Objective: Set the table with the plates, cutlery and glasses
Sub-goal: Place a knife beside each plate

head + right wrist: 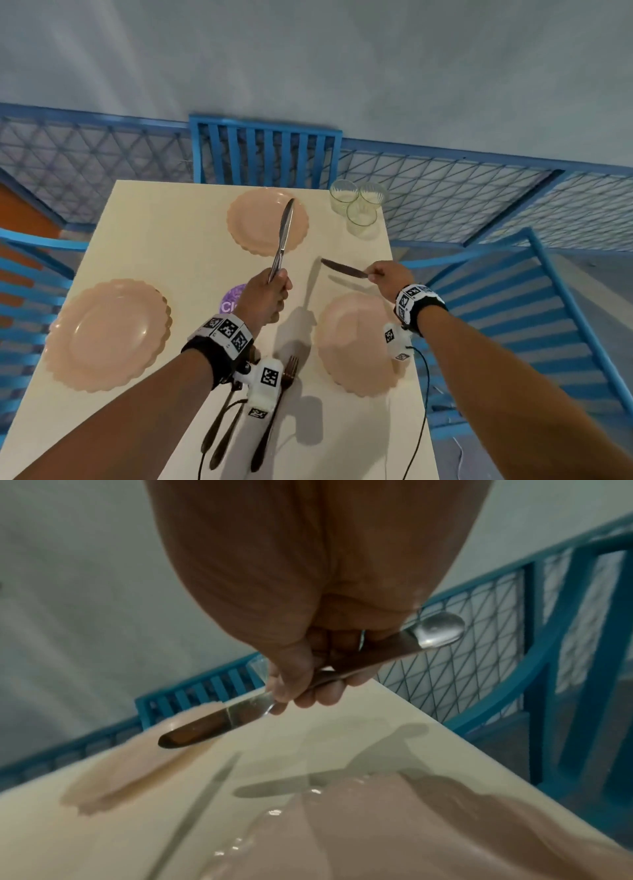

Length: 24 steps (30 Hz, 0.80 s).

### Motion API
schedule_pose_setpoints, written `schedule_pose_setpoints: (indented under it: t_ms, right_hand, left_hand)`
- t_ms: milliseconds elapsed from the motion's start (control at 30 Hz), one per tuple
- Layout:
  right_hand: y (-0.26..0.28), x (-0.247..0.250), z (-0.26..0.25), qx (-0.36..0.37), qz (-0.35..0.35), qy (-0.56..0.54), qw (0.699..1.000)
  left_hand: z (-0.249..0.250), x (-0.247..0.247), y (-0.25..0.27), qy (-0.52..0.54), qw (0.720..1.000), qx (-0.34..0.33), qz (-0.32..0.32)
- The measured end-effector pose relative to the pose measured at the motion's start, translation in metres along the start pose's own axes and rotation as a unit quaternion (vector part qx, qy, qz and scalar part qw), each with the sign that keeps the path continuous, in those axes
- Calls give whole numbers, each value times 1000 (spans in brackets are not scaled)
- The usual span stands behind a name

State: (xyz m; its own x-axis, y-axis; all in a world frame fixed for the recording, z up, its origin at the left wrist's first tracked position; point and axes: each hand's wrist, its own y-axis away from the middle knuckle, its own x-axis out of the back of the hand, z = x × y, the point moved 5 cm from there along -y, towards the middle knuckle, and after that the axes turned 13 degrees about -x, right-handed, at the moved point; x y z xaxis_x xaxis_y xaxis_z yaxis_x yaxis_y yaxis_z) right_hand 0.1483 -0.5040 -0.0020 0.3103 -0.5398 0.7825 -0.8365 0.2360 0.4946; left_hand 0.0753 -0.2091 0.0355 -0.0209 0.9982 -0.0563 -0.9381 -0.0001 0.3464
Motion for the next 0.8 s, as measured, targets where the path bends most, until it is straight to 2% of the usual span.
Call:
schedule_pose_setpoints:
  t_ms: [267,500,800]
  right_hand:
    - [-37,-29,-4,67,-40,83,994]
    - [-48,-42,-1,87,-40,71,993]
    - [-59,-44,7,84,-22,58,995]
  left_hand:
    - [-17,-26,-11,37,999,21,7]
    - [-37,-31,-2,39,998,46,20]
    - [-37,-34,5,37,998,36,24]
